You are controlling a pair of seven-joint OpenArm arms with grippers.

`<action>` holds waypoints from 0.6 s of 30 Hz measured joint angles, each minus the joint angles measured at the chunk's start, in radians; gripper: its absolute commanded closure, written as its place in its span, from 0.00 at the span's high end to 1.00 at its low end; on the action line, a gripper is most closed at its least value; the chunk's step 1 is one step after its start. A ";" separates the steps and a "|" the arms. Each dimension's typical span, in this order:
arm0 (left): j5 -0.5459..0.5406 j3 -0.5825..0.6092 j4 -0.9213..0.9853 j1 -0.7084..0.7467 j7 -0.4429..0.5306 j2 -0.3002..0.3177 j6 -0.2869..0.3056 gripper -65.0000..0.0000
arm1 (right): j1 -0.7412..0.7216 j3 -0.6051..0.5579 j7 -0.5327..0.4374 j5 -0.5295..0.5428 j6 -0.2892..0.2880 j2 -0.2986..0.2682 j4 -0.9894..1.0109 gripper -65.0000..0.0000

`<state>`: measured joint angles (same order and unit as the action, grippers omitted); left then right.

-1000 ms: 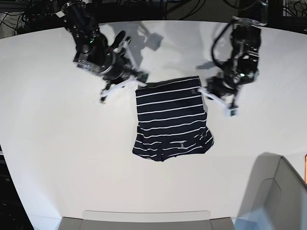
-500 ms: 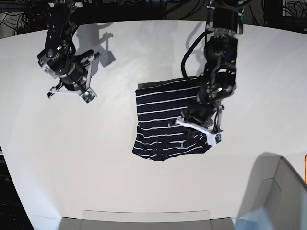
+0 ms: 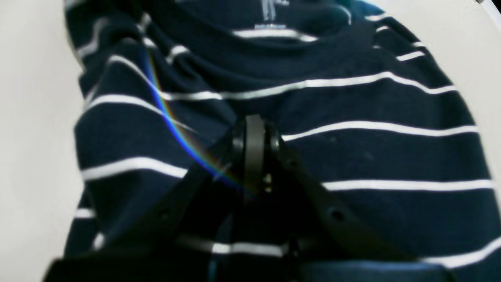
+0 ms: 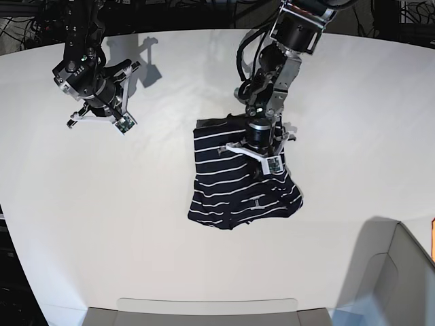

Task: Fold the T-shirt properly
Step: 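Press and slide the folded bundle with the left gripper to flatten it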

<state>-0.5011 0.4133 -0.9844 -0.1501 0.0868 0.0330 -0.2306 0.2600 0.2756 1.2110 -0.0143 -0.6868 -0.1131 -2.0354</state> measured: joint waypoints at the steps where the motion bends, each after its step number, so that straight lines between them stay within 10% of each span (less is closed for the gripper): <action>1: 0.005 0.000 0.042 -0.006 0.025 0.001 -0.004 0.00 | 0.002 0.018 0.000 -0.002 0.000 0.002 0.000 0.00; 18: -0.043 0.003 -0.296 0.041 -0.086 0.135 -0.026 0.00 | -0.005 0.038 0.004 -0.013 0.000 0.003 -0.001 0.00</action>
<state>-0.5442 0.4164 -1.2808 -0.1093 0.0006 0.1680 -0.2565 0.2546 0.3134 1.2148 -0.0269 -0.6868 -0.1101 -2.0365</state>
